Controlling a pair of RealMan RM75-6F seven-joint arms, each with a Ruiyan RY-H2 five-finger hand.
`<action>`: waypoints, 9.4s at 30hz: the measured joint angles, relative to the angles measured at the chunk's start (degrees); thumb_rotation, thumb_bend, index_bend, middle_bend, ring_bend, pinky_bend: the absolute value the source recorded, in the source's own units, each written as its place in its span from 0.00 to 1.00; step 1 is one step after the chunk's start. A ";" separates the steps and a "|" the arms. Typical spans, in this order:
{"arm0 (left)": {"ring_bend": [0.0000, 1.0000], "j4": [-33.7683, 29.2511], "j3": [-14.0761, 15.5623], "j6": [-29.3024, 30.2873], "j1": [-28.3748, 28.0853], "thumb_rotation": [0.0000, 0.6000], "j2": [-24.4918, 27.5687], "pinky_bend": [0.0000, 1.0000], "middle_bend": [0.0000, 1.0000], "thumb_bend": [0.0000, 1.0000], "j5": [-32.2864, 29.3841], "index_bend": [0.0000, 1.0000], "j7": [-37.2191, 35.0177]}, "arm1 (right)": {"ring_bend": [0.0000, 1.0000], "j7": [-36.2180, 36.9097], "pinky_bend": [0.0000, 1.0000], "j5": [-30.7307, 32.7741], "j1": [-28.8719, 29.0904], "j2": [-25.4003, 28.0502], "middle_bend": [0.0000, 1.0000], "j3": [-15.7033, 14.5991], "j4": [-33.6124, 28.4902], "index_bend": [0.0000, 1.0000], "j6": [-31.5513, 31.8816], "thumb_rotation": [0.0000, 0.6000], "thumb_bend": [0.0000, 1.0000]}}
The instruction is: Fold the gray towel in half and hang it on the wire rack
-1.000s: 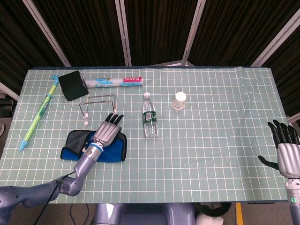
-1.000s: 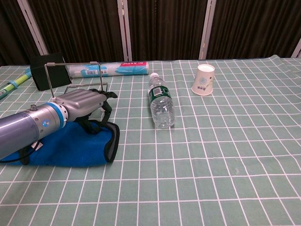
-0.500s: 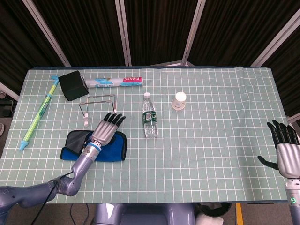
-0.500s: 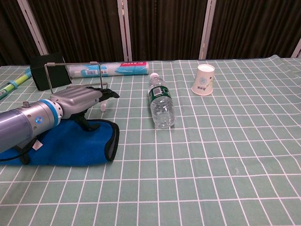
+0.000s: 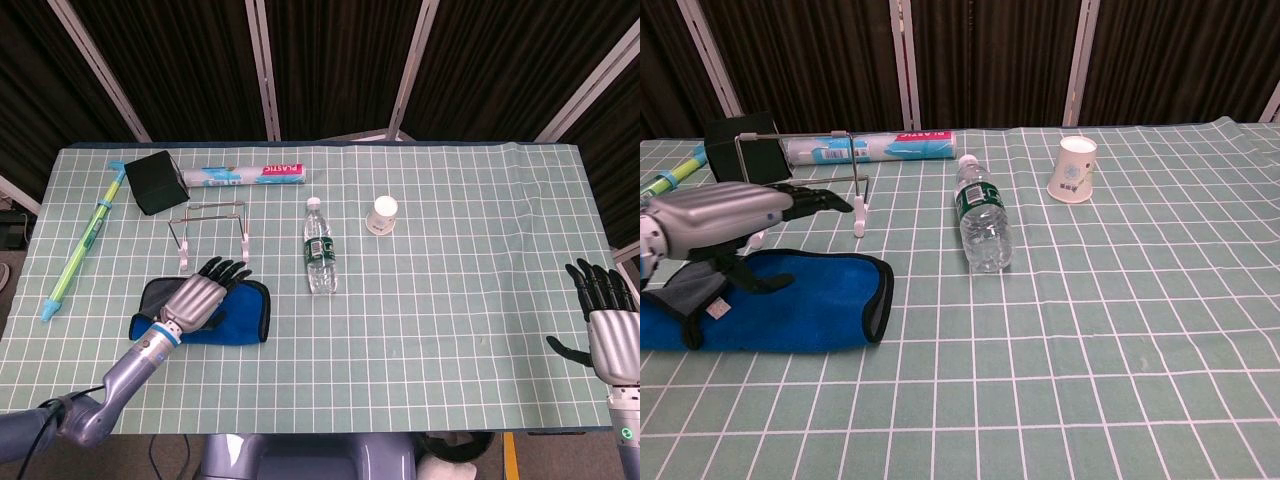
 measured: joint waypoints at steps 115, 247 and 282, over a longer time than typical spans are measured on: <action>0.00 19.81 -6.85 -9.09 4.06 1.00 -5.62 0.00 0.00 0.49 -20.59 0.38 0.25 | 0.00 -2.54 0.00 1.65 1.88 -1.35 0.00 -0.19 0.63 0.00 -3.68 1.00 0.00; 0.00 -9.78 -14.07 12.63 1.05 1.00 17.18 0.00 0.00 0.68 -5.42 0.84 20.31 | 0.00 0.50 0.00 2.30 1.95 -0.45 0.00 -0.12 0.81 0.00 -4.24 1.00 0.00; 0.00 15.34 -13.40 0.60 -12.78 1.00 7.24 0.00 0.00 0.68 -3.23 0.85 17.28 | 0.00 -2.09 0.00 4.49 2.47 -1.86 0.00 0.17 2.15 0.00 -6.04 1.00 0.00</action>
